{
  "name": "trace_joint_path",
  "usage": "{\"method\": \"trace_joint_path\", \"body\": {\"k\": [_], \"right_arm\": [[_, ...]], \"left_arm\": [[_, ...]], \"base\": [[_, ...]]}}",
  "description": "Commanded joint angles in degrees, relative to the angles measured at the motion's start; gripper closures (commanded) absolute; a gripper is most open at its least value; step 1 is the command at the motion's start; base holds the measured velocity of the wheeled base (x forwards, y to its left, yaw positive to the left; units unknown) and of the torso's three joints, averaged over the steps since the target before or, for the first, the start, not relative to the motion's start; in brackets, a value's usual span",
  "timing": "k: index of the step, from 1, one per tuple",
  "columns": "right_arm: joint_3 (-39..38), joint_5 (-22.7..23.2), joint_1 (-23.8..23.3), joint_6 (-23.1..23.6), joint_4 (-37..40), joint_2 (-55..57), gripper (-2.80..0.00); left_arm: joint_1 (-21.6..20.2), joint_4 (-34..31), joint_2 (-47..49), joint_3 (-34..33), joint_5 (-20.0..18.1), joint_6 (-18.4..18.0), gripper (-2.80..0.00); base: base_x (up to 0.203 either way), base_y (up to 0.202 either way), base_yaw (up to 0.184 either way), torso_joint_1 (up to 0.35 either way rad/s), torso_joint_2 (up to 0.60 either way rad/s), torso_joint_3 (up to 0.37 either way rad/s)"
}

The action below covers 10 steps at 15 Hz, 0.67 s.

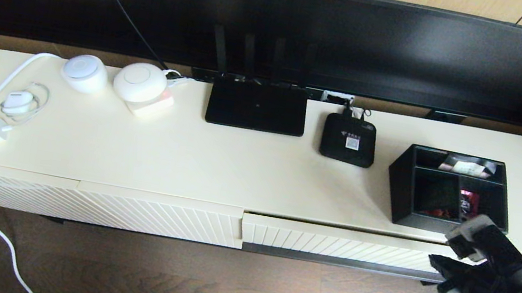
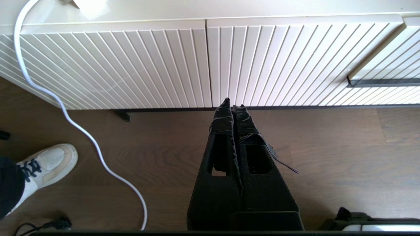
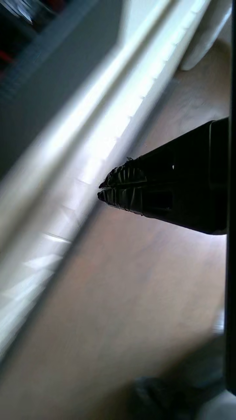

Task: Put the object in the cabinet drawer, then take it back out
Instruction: Close the drawer

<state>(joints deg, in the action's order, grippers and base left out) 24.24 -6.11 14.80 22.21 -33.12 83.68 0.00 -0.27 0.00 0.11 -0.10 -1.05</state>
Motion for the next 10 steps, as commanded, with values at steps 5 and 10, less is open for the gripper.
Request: {"method": "trace_joint_path", "body": {"k": [5, 10], "right_arm": [[-1.0, 0.2, -0.1, 0.0, 10.2, 3.7, 0.00], [1.0, 0.1, -0.1, -5.2, -2.0, 9.9, 0.00]], "left_arm": [[0.0, 0.0, 0.0, 0.0, 0.0, 0.0, 0.00], [0.0, 0.0, 0.0, 0.0, 0.0, 0.0, 0.00]], "base": [[0.000, 0.000, 0.000, 0.000, 0.00, 0.000], [0.000, 0.000, 0.000, 0.000, 0.00, 0.000]]}}
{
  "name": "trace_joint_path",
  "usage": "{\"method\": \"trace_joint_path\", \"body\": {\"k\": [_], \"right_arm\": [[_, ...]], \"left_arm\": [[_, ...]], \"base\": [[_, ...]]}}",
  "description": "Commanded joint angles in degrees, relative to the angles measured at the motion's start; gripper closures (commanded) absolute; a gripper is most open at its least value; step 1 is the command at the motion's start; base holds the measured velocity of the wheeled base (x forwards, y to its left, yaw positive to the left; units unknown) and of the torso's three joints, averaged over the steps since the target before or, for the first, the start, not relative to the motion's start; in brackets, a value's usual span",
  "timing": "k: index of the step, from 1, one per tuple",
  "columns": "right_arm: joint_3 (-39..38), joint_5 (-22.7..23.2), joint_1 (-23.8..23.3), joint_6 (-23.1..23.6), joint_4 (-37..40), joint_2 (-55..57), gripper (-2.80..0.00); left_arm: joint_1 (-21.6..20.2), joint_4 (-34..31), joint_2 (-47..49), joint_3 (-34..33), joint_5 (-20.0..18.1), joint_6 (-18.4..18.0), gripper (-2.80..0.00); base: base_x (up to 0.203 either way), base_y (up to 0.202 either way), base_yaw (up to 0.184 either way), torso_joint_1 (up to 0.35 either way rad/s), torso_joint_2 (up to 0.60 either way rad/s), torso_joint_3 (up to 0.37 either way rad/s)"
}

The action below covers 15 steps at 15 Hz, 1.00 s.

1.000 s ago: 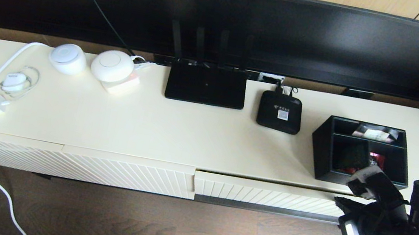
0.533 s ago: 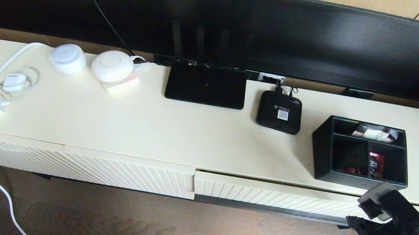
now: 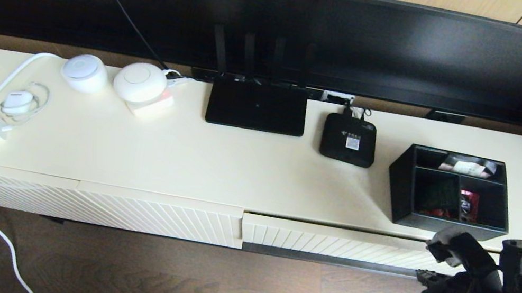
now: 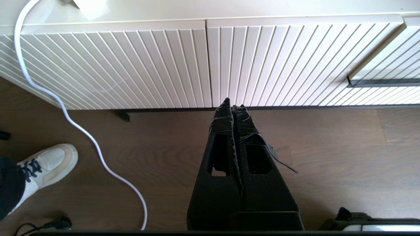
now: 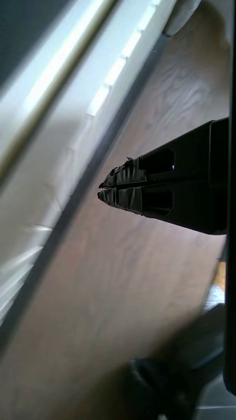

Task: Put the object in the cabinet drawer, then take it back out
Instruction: Close the drawer

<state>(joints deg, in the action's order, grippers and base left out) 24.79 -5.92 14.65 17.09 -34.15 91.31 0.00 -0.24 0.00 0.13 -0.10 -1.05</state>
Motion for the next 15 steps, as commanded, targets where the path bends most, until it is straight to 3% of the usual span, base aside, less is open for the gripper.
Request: {"method": "trace_joint_path", "body": {"k": [1, 11, 15], "right_arm": [[0.4, -0.1, -0.1, -0.2, -1.3, 2.4, 0.00], [-0.5, -0.4, -1.0, -1.7, -14.4, 6.6, 0.00], [-0.5, -0.5, -2.0, -1.6, -15.6, 7.4, 0.00]], "left_arm": [[0.0, 0.0, 0.0, 0.0, 0.0, 0.0, 0.00], [0.0, 0.0, 0.0, 0.0, 0.0, 0.0, 0.00], [0.0, 0.0, 0.0, 0.0, 0.0, 0.0, 0.00]], "base": [[0.000, 0.000, 0.000, 0.000, 0.00, 0.000], [0.000, 0.000, 0.000, 0.000, 0.00, 0.000], [0.000, 0.000, 0.000, 0.000, 0.00, 0.000]]}}
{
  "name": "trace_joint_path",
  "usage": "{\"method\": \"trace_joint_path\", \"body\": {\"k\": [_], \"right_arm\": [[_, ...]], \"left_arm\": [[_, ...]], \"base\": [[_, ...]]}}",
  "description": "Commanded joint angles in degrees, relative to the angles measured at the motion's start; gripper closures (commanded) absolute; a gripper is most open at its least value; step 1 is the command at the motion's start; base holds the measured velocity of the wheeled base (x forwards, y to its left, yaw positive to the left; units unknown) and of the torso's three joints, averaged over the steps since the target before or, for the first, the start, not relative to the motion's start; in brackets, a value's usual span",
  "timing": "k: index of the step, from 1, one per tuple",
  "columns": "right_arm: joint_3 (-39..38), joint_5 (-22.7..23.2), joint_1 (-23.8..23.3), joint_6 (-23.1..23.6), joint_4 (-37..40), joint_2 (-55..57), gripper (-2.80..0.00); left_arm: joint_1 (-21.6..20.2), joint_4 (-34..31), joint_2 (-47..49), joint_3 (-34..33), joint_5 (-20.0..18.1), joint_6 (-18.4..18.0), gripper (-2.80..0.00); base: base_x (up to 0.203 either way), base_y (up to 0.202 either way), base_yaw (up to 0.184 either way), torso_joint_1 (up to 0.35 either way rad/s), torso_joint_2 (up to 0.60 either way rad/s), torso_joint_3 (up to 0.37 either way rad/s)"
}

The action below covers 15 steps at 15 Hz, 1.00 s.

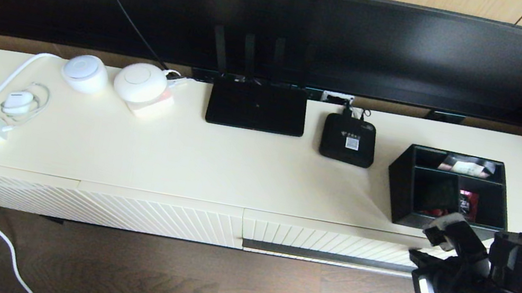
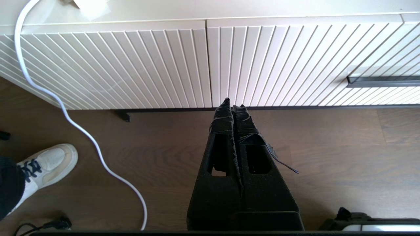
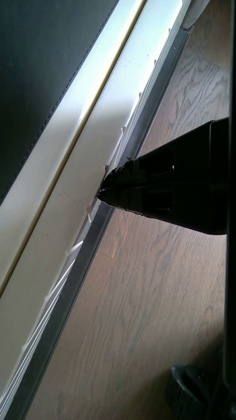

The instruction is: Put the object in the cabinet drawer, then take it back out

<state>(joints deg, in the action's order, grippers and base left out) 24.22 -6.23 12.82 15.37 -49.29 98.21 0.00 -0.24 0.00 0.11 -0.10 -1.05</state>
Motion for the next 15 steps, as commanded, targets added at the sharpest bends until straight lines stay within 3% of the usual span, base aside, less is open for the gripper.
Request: {"method": "trace_joint_path", "body": {"k": [1, 4, 7, 15], "right_arm": [[-0.1, -0.1, -0.8, 0.6, -0.4, 0.3, 0.00], [-2.6, 0.1, -1.2, 5.0, 0.8, -5.0, 0.00], [-4.7, 0.2, -1.2, 8.9, 7.1, -12.7, 0.00], [-6.5, -3.1, -3.9, 9.2, 33.6, -45.5, 0.00]], "left_arm": [[0.0, 0.0, 0.0, 0.0, 0.0, 0.0, 0.00], [0.0, 0.0, 0.0, 0.0, 0.0, 0.0, 0.00], [0.0, 0.0, 0.0, 0.0, 0.0, 0.0, 0.00], [0.0, 0.0, 0.0, 0.0, 0.0, 0.0, 0.00]], "base": [[0.000, 0.000, 0.000, 0.000, 0.00, 0.000], [0.000, 0.000, 0.000, 0.000, 0.00, 0.000], [0.000, 0.000, 0.000, 0.000, 0.00, 0.000], [0.000, 0.000, 0.000, 0.000, 0.00, 0.000]]}}
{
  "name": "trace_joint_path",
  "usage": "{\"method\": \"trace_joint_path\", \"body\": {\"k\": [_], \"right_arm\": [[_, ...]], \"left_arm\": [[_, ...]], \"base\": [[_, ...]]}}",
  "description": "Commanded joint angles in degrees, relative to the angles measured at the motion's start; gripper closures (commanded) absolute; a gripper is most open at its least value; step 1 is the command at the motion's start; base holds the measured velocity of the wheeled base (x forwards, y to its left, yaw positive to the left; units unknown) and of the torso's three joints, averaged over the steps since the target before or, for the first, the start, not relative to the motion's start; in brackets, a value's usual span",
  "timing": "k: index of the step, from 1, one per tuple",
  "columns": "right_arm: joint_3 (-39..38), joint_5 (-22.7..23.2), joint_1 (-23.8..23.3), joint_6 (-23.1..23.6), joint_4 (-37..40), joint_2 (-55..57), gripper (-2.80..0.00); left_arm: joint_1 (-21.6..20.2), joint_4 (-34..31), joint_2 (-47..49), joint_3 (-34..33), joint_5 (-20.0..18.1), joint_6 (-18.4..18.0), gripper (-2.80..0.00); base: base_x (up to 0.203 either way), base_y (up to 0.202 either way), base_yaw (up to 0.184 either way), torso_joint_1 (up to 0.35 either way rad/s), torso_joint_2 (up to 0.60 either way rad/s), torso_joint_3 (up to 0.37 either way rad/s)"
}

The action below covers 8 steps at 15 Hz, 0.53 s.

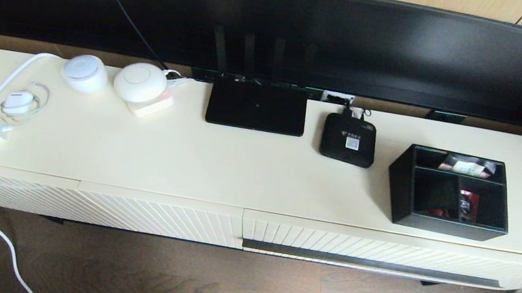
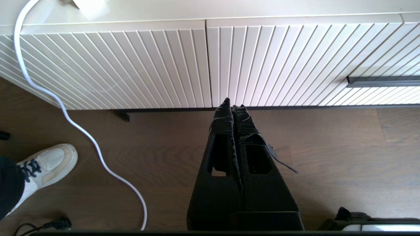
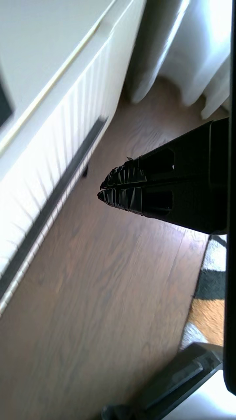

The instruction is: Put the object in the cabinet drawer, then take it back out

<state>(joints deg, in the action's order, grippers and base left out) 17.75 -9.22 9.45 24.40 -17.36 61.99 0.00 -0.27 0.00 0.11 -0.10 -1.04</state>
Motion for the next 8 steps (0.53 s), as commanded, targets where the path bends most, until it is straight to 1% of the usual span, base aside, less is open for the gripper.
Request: {"method": "trace_joint_path", "body": {"k": [1, 4, 5, 8], "right_arm": [[0.0, -0.6, -1.3, 0.1, 4.2, -15.1, 0.00], [-0.1, -1.6, -4.9, -0.3, 13.0, -33.1, 0.00], [-0.2, -1.8, -5.9, -1.3, 16.5, -39.0, 0.00], [-1.2, -2.0, -8.2, -7.5, 28.5, -53.3, 0.00]], "left_arm": [[0.0, 0.0, 0.0, 0.0, 0.0, 0.0, 0.00], [0.0, 0.0, 0.0, 0.0, 0.0, 0.0, 0.00], [0.0, 0.0, 0.0, 0.1, 0.0, 0.0, 0.00], [0.0, 0.0, 0.0, 0.1, 0.0, 0.0, 0.00]], "base": [[0.000, 0.000, 0.000, 0.000, 0.00, 0.000], [0.000, 0.000, 0.000, 0.000, 0.00, 0.000], [0.000, 0.000, 0.000, 0.000, 0.00, 0.000], [0.000, 0.000, 0.000, 0.000, 0.00, 0.000]]}}
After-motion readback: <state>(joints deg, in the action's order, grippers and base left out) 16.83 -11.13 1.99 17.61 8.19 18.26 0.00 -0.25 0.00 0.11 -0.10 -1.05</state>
